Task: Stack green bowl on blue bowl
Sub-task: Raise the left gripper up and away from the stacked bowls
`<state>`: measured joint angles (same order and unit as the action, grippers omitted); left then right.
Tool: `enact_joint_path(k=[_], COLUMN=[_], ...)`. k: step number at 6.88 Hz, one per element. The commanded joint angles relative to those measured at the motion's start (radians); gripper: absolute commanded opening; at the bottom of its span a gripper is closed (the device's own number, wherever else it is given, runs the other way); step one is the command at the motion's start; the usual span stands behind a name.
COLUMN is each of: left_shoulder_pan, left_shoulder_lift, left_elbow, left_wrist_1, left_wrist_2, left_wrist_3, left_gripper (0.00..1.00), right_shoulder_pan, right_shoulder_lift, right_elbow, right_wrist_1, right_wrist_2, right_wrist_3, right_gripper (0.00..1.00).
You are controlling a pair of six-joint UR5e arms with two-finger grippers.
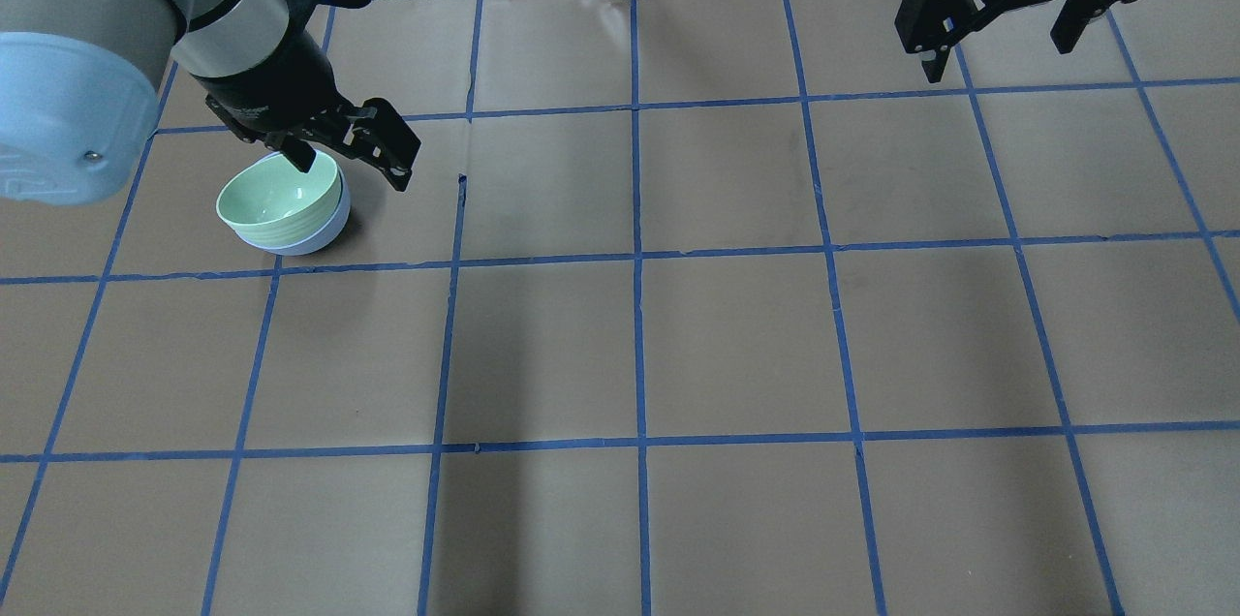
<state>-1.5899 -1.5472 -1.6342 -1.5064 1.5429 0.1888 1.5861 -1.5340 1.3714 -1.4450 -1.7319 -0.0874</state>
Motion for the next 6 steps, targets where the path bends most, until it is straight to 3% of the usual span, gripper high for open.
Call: enact_joint_path(k=[1, 6], left_shoulder_pan=[-0.015, -0.010], left_shoulder_lift=[0.006, 0.006], left_elbow=[0.051, 0.045], left_wrist_1=[-0.086, -0.077], left_wrist_2=[0.028, 0.037], left_wrist_3=[-0.118, -0.124], left_gripper=[1.00, 1.00], right_shoulder_pan=[0.000, 0.000], right_shoulder_lift=[0.000, 0.000], right_elbow=[0.000, 0.000], right_wrist_1=[0.000, 0.000], right_wrist_2=[0.000, 0.000], right_wrist_3=[0.000, 0.000], right_gripper=[1.00, 1.00])
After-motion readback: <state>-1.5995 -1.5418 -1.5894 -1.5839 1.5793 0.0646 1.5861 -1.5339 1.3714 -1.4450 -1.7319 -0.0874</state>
